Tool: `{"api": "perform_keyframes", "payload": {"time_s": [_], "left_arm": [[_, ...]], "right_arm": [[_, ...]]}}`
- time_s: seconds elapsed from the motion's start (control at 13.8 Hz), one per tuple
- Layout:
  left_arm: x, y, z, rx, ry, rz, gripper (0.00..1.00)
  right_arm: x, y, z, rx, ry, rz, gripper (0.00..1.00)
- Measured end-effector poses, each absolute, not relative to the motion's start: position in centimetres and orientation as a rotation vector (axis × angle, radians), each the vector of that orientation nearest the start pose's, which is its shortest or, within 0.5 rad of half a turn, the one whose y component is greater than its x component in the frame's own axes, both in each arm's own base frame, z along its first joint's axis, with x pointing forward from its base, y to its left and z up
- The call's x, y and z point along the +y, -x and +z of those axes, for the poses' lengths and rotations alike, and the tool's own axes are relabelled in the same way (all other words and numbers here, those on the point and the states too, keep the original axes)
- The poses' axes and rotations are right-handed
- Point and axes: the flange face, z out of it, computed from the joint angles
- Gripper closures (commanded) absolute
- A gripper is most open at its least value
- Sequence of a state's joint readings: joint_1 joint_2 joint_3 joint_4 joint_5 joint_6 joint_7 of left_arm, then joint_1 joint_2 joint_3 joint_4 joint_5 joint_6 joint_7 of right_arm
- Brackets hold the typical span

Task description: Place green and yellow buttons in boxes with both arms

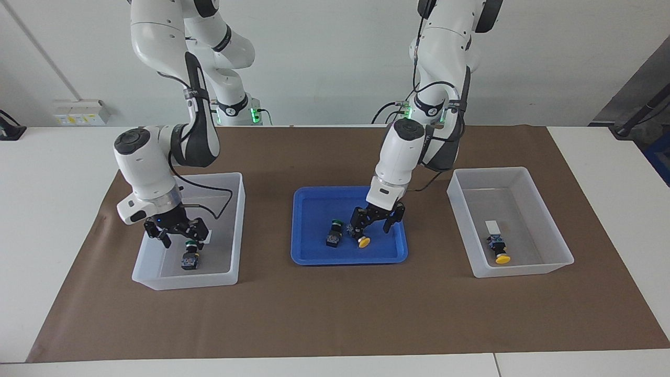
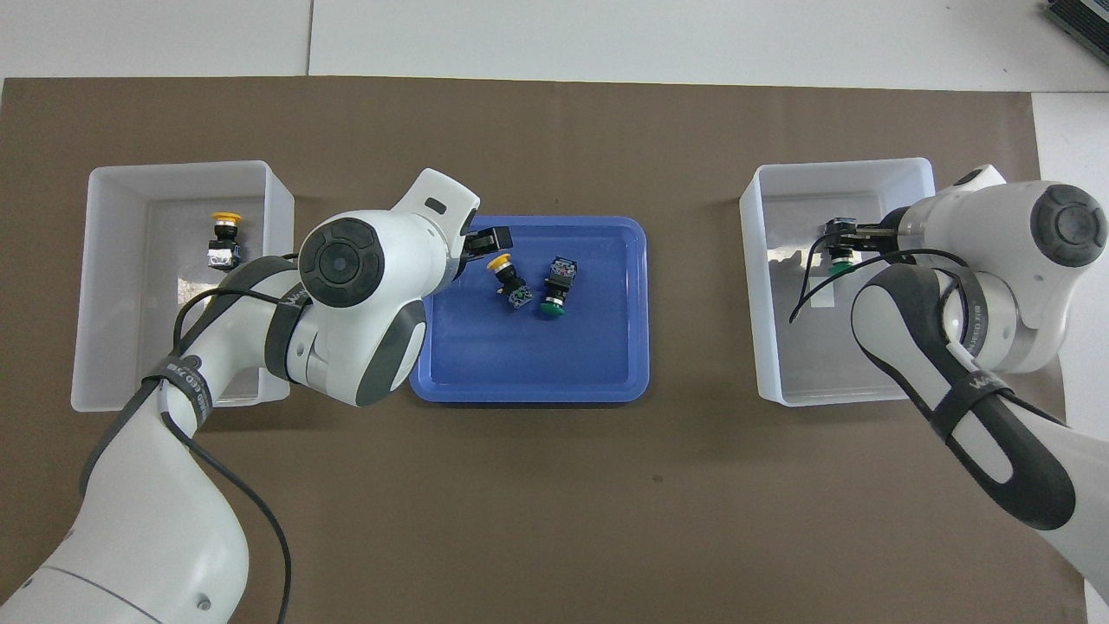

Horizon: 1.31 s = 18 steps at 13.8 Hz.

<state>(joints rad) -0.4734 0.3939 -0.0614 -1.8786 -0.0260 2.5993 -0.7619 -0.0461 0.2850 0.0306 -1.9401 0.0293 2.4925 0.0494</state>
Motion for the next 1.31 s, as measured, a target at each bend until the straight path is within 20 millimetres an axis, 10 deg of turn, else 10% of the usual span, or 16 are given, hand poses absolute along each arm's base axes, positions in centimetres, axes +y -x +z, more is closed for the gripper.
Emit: {"api": "perform_keyframes", "payload": {"time_s": [0.44, 0.58, 0.8, 1.31], "left_arm": [[-34.4, -56.5, 31.2, -0.499, 3.32, -0.382, 0.3], [-34.6, -56.5, 30.9, -0.52, 3.321, -0.387, 0.32], [-34.7, -56.1, 30.5, -0.526, 3.318, -0.373, 1.0], [-33.4, -57.0, 32.0, -0.609, 3.308, -0.42, 1.0]], "right_arm": [[5.9, -64.4, 46.3, 0.197, 3.038, -0.373, 0.0], [10.8, -63.8, 46.0, 0.261, 3.013, -0.351, 0.0], [16.3, -63.1, 44.4, 0.316, 2.988, -0.322, 0.0], [23.2, -62.4, 38.2, 0.349, 2.934, -0.357, 0.0]]}}
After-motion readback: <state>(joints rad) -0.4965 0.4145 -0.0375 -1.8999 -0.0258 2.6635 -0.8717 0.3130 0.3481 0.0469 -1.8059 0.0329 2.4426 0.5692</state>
